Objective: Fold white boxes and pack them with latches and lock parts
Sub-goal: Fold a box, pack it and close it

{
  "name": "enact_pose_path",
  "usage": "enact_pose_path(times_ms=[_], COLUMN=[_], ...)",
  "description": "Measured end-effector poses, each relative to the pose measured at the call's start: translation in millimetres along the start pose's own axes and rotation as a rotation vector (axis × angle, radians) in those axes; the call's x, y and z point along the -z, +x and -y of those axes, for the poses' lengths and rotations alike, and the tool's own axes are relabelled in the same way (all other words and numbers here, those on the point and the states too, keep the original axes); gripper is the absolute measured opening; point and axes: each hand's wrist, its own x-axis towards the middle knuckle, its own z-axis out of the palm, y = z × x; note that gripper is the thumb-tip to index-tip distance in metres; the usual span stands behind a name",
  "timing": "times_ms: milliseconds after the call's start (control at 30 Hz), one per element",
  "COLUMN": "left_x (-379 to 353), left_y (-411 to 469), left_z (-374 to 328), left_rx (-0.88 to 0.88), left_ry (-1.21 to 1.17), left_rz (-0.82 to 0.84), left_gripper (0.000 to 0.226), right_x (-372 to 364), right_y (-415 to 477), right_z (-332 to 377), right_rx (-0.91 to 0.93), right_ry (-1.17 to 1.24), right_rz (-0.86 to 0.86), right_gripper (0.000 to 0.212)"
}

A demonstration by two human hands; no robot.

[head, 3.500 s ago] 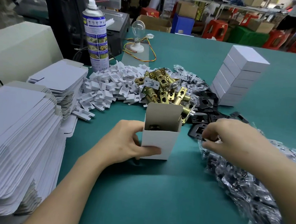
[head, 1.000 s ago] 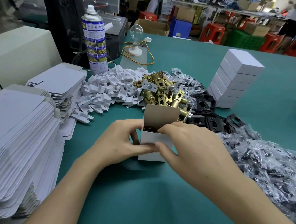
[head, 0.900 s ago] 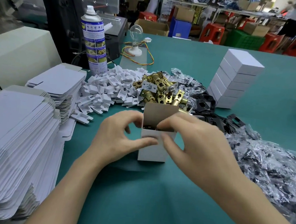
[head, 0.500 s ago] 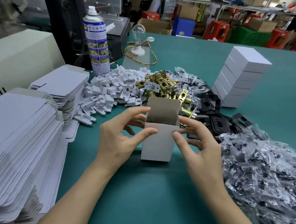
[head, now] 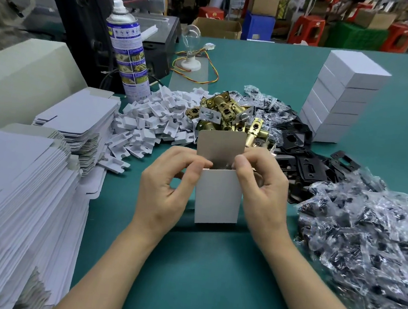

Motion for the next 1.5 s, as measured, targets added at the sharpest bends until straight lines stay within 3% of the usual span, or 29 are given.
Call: enact_pose_path(times_ms=[300,467,600,800,933,1167,1500], left_x=[-0.2,-0.6,2.1,2.6,2.8,1.9,3.9], left_y=[3.7,1.2,4.8,4.5,2.2,1.3,3.2], left_z=[-6.1,-3.8,-3.6,-2.5,-3.7,-9.6,-9.8], left_rx=[-0.066,-0.076,-0.174,-0.211,-0.188,-0.114,-0.048], left_ry=[0.025,0.009,0.07,0.068,0.073,-0.001,-0.071], left_rz=[-0.046,-0.056,0.005,0.04,0.066,0.063,0.062], left_gripper=[0.014,0.049,0.033,0.024,0.021,0.016,0.015], right_x=[2.1,2.7,7.2,15.0,14.4,16.3,14.9], right_y=[-0.8,-1.5,-0.8,-0.4,-1.2,-2.9,-5.1], right_z=[2.1,4.2,8.2,11.1,16.8,18.2,18.5], right_rx=[-0.064,-0.095,-0.145,-0.251,-0.224,-0.177,-0.072], right_ry=[0.106,0.152,0.239,0.449,0.304,0.165,0.034], right_rz=[0.065,0.073,0.04,0.042,0.122,0.161,0.146], right_gripper=[0.028,0.026,0.013,0.018,0.029,0.012,0.018])
